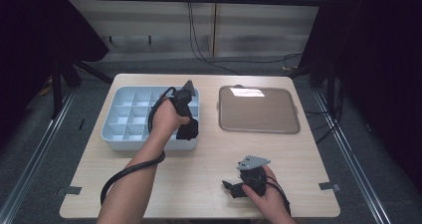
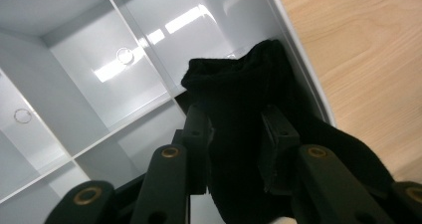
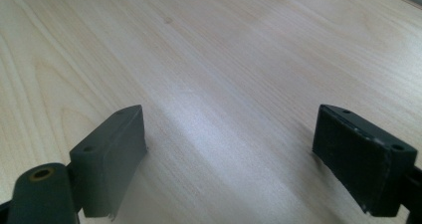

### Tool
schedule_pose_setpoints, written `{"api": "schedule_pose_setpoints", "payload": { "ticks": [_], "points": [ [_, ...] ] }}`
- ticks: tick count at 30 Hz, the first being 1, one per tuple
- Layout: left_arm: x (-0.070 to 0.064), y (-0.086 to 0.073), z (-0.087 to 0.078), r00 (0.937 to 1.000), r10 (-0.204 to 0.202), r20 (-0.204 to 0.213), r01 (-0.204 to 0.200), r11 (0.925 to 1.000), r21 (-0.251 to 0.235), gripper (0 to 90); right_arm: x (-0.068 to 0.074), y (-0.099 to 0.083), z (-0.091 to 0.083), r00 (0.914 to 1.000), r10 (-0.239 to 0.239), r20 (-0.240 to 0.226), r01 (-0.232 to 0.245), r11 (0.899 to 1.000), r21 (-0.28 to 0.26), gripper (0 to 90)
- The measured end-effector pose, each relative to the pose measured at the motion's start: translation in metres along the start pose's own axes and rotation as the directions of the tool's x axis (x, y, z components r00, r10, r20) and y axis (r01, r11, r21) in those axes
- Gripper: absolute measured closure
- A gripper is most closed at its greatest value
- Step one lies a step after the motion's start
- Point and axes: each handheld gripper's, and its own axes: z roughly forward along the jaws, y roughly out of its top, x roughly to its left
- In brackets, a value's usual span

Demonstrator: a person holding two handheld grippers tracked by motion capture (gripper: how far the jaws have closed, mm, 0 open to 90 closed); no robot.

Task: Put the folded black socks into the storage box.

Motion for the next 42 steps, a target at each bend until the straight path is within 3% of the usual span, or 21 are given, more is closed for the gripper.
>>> {"api": "schedule_pose_setpoints", "payload": {
  "ticks": [13,39,41,42],
  "points": [
    [-0.006,0.0,0.007,0.9989,0.03,-0.035,-0.03,0.9995,-0.003,67.8,0.0,0.0,0.0,1.0,-0.001,0.0,0.001,1.0,0.0,13.0],
    [-0.014,-0.001,0.018,0.9961,0.047,-0.075,-0.047,0.9989,0.002,66.6,0.0,0.0,0.0,1.0,-0.001,0.001,0.001,1.0,0.001,13.0],
    [-0.015,-0.002,0.018,0.9969,0.034,-0.071,-0.034,0.9994,-0.002,66.6,0.0,0.0,0.0,1.0,-0.001,0.001,0.001,1.0,0.002,13.0],
    [-0.014,-0.002,0.018,0.9961,0.048,-0.074,-0.048,0.9988,0.0,66.4,0.0,0.0,0.0,1.0,-0.001,0.001,0.001,1.0,0.002,13.0]
  ]
}}
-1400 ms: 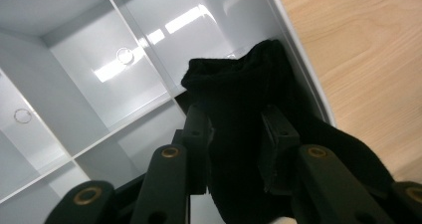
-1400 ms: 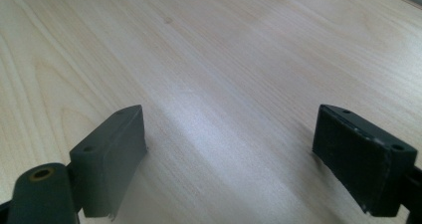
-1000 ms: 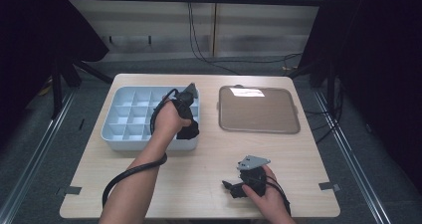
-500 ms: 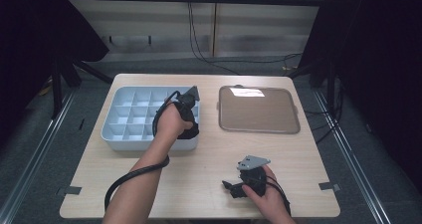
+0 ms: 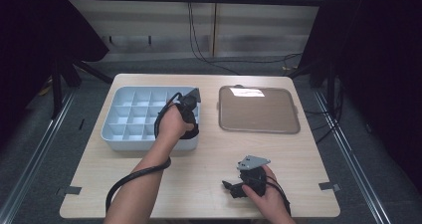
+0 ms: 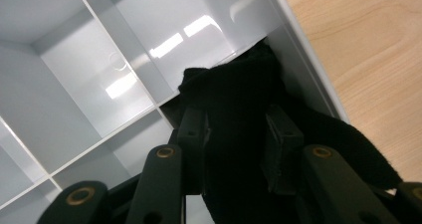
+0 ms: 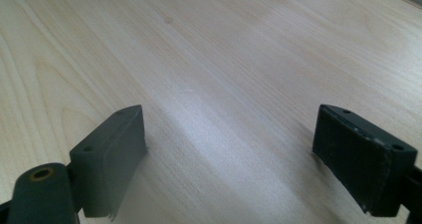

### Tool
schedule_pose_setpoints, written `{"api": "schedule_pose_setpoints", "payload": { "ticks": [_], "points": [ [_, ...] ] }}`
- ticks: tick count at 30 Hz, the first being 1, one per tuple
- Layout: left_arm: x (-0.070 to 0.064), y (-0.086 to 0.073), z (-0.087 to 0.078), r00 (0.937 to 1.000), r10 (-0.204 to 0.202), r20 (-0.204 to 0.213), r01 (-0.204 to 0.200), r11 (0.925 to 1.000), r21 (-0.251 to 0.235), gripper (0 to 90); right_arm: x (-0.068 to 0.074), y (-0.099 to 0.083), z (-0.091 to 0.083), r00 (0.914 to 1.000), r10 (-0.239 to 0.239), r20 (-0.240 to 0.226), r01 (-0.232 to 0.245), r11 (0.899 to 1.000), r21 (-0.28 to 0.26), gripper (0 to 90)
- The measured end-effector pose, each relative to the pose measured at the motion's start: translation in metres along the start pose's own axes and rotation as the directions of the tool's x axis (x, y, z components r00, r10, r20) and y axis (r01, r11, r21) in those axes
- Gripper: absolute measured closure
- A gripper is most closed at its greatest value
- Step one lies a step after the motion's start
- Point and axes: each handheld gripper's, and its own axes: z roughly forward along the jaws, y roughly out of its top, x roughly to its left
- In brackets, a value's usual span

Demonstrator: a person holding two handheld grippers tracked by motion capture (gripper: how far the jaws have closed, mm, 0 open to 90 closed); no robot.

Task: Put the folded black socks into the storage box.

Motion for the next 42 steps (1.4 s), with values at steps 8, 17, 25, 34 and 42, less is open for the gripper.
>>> {"api": "schedule_pose_setpoints", "payload": {
  "ticks": [8,17,25,34,42],
  "points": [
    [0.0,-0.001,-0.003,0.9997,-0.018,0.018,0.018,0.9998,-0.013,60.0,0.0,0.0,0.0,1.0,0.0,0.0,0.0,1.0,0.0,13.0],
    [0.003,-0.001,-0.009,0.9998,-0.02,0.001,0.02,0.9997,-0.015,47.7,0.0,0.0,0.0,1.0,-0.001,-0.002,0.001,1.0,-0.002,13.0],
    [0.009,-0.002,-0.018,0.9994,-0.033,0.0,0.033,0.9991,-0.025,44.2,0.0,0.0,0.0,1.0,-0.001,-0.003,0.001,1.0,-0.002,13.0],
    [0.011,-0.001,-0.032,0.9991,-0.041,0.003,0.041,0.9989,-0.023,48.2,0.0,0.0,0.0,1.0,-0.002,-0.004,0.002,1.0,0.001,13.0],
    [0.01,0.0,-0.046,0.9992,-0.038,0.008,0.038,0.9991,-0.019,54.7,0.0,0.0,0.0,1.0,-0.002,-0.004,0.002,1.0,0.001,13.0]
  ]
}}
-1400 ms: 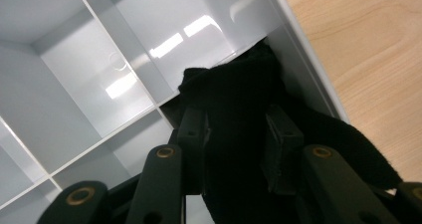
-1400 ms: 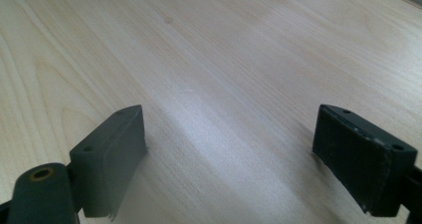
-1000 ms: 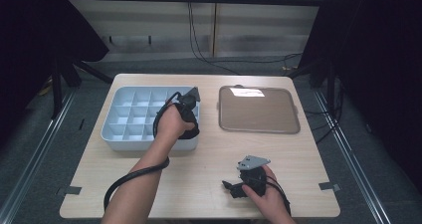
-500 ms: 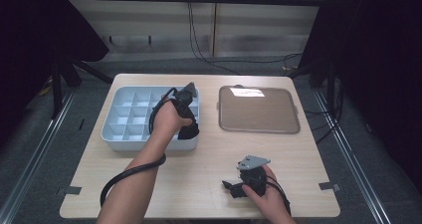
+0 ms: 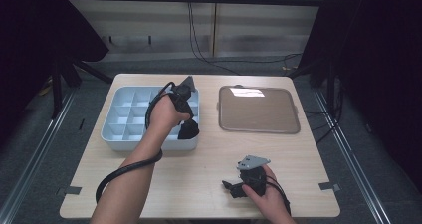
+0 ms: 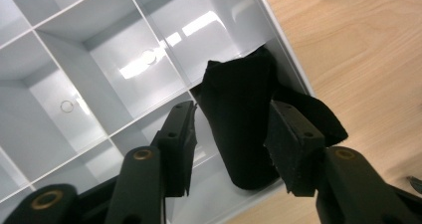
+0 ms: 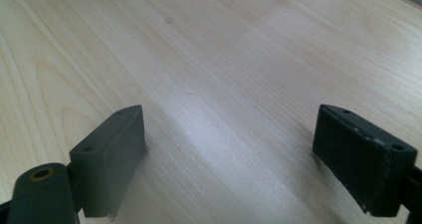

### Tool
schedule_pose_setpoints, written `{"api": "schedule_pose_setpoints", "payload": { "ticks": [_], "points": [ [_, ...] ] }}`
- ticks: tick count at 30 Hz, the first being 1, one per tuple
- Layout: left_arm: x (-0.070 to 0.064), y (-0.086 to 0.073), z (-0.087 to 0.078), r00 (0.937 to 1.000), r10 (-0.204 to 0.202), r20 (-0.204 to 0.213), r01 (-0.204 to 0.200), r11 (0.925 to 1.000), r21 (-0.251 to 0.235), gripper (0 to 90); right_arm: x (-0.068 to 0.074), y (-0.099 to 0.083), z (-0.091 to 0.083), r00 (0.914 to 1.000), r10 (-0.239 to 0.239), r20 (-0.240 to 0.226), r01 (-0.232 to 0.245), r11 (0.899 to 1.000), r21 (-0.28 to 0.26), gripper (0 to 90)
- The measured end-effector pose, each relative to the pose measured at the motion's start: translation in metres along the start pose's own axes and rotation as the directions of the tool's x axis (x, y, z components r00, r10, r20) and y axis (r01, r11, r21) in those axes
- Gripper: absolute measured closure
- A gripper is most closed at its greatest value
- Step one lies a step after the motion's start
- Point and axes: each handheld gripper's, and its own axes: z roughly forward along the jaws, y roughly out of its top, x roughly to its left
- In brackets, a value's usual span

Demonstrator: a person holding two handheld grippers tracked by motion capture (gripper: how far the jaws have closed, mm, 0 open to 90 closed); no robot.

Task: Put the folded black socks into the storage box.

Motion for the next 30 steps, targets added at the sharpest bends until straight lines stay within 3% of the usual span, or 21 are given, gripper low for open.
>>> {"api": "schedule_pose_setpoints", "payload": {
  "ticks": [17,30],
  "points": [
    [0.0,0.003,-0.022,0.9998,0.021,-0.005,-0.021,0.9997,-0.011,61.3,0.0,0.0,0.0,1.0,0.002,-0.002,-0.002,1.0,0.001,13.0],
    [-0.002,0.003,-0.027,0.999,0.046,-0.001,-0.046,0.999,-0.002,80.5,0.0,0.0,0.0,1.0,0.002,-0.002,-0.002,1.0,0.001,12.9]
  ]
}}
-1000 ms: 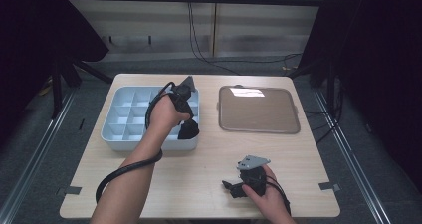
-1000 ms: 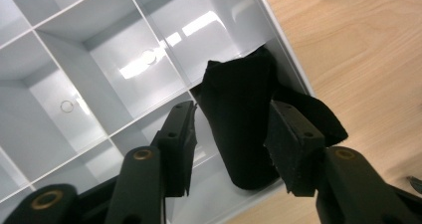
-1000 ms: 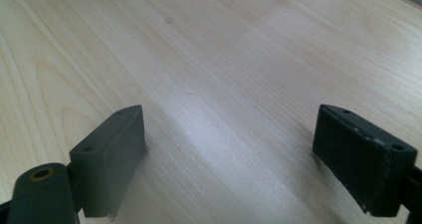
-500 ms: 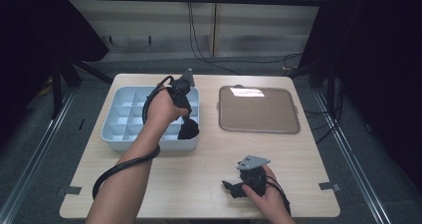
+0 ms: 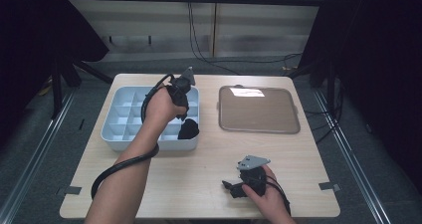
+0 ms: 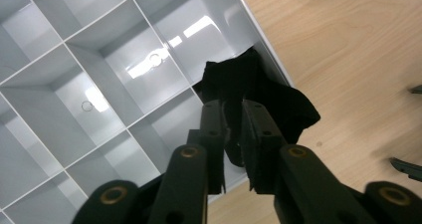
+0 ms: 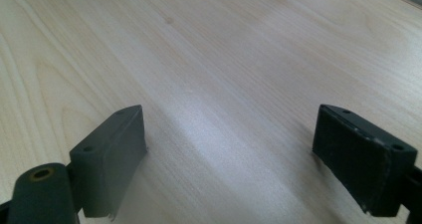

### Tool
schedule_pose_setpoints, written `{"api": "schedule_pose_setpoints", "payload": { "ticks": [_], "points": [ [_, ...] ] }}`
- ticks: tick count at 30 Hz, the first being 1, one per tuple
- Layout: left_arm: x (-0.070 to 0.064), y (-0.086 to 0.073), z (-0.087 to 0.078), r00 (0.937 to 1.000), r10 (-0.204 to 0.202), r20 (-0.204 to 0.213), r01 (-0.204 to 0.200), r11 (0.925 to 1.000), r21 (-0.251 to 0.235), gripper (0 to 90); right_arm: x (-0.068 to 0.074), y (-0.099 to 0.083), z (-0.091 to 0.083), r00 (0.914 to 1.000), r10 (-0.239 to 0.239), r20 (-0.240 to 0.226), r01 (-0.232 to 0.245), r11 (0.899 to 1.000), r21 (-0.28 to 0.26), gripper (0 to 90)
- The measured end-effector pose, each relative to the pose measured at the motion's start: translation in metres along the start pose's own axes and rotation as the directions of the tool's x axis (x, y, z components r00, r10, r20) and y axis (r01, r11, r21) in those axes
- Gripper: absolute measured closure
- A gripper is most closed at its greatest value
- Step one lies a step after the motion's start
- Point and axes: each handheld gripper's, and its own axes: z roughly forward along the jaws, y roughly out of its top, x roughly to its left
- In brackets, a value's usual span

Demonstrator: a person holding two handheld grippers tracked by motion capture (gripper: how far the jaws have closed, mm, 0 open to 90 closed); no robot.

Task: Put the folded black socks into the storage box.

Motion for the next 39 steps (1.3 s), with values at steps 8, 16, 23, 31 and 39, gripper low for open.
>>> {"api": "schedule_pose_setpoints", "payload": {
  "ticks": [8,16,23,31,39],
  "points": [
    [-0.004,0.0,0.013,0.9997,-0.001,0.025,0.0,0.9994,0.034,90.0,0.0,0.0,0.0,1.0,0.0,0.0,0.0,1.0,0.0,13.0],
    [-0.006,0.001,0.029,0.9996,0.002,0.03,-0.003,0.9989,0.046,90.0,0.0,0.0,0.0,1.0,0.0,0.0,0.0,1.0,0.0,13.0],
    [-0.008,0.001,0.039,0.9994,0.01,0.034,-0.012,0.9986,0.052,90.0,0.0,0.0,0.0,1.0,-0.001,0.001,0.001,1.0,-0.001,13.0],
    [-0.011,0.001,0.049,0.9995,0.013,0.029,-0.014,0.9984,0.055,90.0,0.0,0.0,0.0,1.0,-0.001,0.002,0.001,1.0,-0.003,13.0],
    [-0.016,0.0,0.071,0.9979,0.027,0.059,-0.031,0.9967,0.075,90.0,0.0,0.0,0.0,1.0,-0.002,0.002,0.002,1.0,-0.003,13.0]
  ]
}}
